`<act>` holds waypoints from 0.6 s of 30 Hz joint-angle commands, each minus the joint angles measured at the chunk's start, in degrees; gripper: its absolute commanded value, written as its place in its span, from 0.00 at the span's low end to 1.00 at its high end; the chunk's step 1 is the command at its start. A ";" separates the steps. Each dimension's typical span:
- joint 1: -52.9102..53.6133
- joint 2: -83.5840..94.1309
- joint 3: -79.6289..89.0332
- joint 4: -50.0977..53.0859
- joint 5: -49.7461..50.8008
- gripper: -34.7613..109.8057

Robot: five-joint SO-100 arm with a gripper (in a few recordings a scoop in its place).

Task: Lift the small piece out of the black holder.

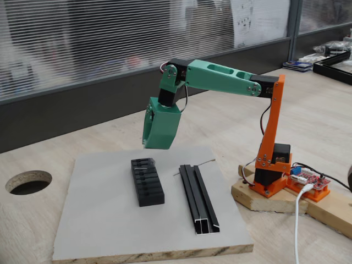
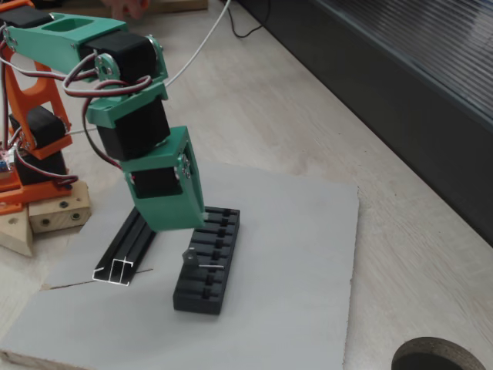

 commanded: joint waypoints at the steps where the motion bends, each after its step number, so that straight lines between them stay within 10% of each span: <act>1: 0.70 0.70 0.00 -0.09 1.14 0.42; 18: 0.79 -1.32 6.06 -1.14 1.14 0.43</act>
